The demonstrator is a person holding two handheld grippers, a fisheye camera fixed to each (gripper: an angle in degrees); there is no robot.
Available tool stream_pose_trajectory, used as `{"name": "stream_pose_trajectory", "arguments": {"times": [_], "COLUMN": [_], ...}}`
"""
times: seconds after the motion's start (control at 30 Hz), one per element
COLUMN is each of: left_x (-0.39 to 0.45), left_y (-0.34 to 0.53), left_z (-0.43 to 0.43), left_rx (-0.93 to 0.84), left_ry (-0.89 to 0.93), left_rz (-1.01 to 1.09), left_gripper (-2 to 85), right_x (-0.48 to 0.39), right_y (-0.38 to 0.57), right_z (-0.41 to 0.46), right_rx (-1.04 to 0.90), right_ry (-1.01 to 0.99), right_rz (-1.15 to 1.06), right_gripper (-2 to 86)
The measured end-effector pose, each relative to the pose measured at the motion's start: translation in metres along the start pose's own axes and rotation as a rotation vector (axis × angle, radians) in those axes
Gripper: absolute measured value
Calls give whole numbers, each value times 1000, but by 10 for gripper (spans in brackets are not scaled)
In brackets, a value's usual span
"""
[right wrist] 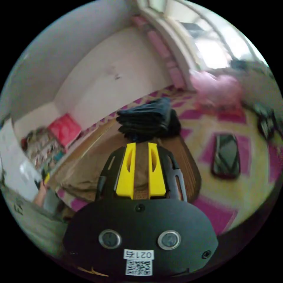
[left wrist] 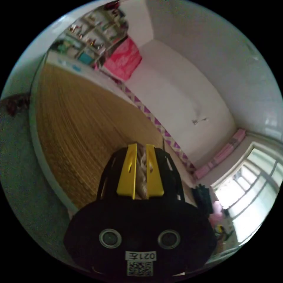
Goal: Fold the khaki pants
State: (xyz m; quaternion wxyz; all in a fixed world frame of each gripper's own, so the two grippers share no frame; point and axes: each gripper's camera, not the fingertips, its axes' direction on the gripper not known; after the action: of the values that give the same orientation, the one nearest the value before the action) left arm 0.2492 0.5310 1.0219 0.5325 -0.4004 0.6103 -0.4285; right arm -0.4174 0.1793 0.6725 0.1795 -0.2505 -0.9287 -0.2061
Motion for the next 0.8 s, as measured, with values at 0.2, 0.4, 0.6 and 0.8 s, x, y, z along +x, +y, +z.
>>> {"name": "stream_pose_trajectory", "arguments": {"times": [0.2, 0.4, 0.6, 0.8], "left_x": [132, 246, 331, 397], "left_y": [-11, 19, 50, 69], "left_z": [114, 237, 321, 381], "left_rx": [-237, -495, -617, -703], "left_ry": [190, 220, 303, 352], "left_rz": [386, 731, 926, 1000], "left_gripper": [71, 95, 106, 111], "right_x": [-60, -91, -98, -103], "right_y": [-68, -78, -96, -111], "right_z": [205, 326, 370, 396], "right_rx": [-444, -679, -778, -873], "right_ry": [115, 22, -91, -200], "right_rz": [-491, -813, -820, -782], "right_gripper": [66, 79, 89, 76]}}
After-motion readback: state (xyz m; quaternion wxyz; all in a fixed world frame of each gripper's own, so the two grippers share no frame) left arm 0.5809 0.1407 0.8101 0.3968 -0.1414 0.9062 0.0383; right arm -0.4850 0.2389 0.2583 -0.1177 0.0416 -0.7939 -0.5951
